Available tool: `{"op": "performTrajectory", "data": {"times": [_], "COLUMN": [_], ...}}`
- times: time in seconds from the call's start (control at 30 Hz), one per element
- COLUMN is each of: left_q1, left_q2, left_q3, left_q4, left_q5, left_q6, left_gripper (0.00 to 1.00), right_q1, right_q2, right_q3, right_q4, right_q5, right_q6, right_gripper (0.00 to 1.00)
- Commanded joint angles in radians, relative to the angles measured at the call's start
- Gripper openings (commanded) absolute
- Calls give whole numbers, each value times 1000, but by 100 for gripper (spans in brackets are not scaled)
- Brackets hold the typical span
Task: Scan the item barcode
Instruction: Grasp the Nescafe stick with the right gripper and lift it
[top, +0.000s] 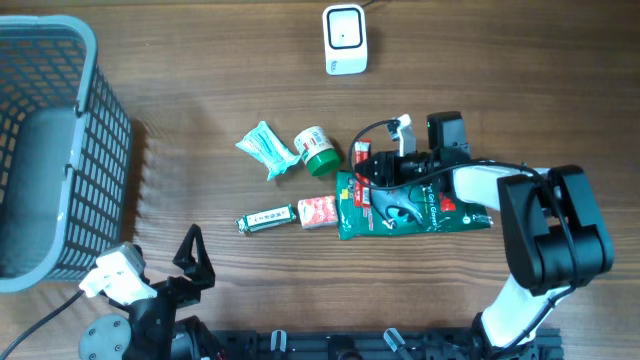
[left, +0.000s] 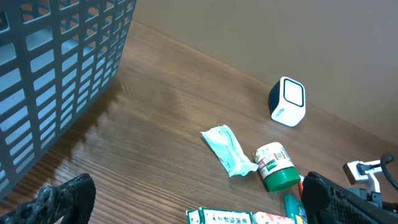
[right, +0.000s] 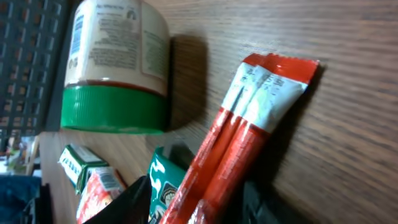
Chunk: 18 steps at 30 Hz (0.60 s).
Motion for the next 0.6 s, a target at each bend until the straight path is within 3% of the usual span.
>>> {"op": "performTrajectory", "data": {"times": [0.0, 0.03, 0.1, 0.43, 0.57], "left_q1": [-6, -6, -6, -6, -6], "left_q2": [0, 0, 0, 0, 0], "left_q3": [-4, -4, -4, -4, -4], "left_q4": [-17, -19, -19, -19, -19], "left_q5": [1, 1, 1, 1, 1], "left_q6": [-9, -9, -9, -9, -9], "left_gripper": [100, 100, 100, 100, 100], "right_q1": [7, 7, 7, -42, -98], "right_q2": [58, 58, 58, 35, -16], "right_q3": [-33, -33, -33, 24, 90], "right_q4": [-11, -5, 14, 71, 79], "right_q5": [-2, -19, -23, -140, -159], "right_q6": [-36, -53, -48, 80, 275], "right_gripper": [32, 28, 4, 4, 4]}}
